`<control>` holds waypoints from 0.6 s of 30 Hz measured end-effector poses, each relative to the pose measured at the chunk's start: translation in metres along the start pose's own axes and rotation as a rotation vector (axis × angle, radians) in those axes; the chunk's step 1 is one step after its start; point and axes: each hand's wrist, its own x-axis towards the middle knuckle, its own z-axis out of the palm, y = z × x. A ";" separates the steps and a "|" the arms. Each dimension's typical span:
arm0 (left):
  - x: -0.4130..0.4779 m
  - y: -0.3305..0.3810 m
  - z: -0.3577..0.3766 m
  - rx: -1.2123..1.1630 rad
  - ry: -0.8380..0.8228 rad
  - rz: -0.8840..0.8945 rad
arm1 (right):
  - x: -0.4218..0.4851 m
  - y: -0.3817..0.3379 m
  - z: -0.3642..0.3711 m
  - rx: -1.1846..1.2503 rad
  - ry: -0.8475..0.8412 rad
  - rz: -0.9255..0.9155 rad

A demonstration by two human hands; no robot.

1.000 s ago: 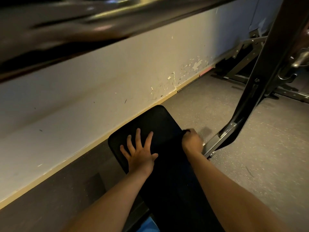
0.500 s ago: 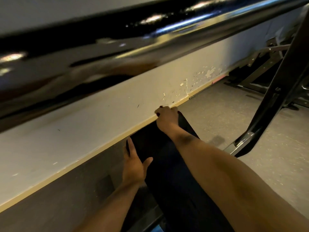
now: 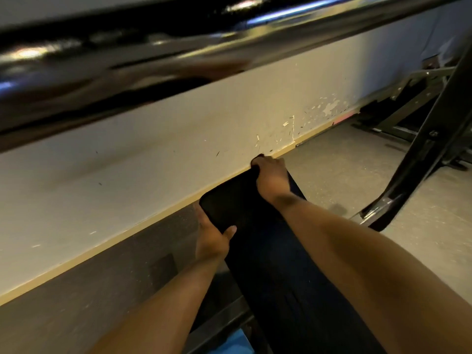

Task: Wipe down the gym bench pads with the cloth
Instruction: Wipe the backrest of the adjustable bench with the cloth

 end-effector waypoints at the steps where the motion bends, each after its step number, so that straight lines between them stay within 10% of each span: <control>1: 0.000 -0.001 0.000 -0.010 -0.003 -0.003 | 0.003 0.004 -0.002 -0.001 0.013 0.053; 18: -0.040 -0.021 -0.006 -0.266 -0.237 -0.184 | -0.117 -0.041 0.062 0.111 -0.247 -0.409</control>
